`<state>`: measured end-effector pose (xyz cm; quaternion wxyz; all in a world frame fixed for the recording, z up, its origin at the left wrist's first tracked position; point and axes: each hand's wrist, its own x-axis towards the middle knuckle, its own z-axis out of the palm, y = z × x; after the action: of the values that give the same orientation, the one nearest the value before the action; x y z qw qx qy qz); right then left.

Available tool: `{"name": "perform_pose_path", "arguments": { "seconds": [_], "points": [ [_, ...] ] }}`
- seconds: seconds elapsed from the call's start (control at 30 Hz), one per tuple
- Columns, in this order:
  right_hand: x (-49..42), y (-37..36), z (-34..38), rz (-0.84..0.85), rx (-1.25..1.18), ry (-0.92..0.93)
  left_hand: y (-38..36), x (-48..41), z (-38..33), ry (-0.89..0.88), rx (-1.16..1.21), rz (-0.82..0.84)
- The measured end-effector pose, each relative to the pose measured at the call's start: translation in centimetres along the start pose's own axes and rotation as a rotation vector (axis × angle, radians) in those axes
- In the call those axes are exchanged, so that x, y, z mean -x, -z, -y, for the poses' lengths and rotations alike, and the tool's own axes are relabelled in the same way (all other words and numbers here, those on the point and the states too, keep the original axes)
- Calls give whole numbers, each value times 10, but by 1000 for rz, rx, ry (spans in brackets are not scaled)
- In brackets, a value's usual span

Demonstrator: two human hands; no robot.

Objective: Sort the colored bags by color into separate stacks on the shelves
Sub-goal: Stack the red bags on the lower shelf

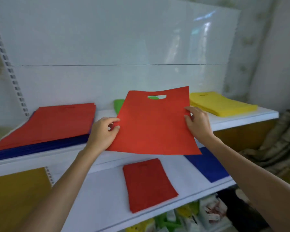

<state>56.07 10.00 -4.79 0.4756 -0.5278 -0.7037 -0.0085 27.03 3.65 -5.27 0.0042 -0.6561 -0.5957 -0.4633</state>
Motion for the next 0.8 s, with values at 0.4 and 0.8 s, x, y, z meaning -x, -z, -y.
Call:
{"name": "perform_pose_path", "arguments": {
  "seconds": [0.4, 0.8],
  "points": [
    [159, 99, -186, 71, 200, -374, -195, 130, -80, 19, 156, 395],
    [207, -43, -256, 250, 213, -406, -289, 200, 40, 299, 191, 407]
  ]
}}
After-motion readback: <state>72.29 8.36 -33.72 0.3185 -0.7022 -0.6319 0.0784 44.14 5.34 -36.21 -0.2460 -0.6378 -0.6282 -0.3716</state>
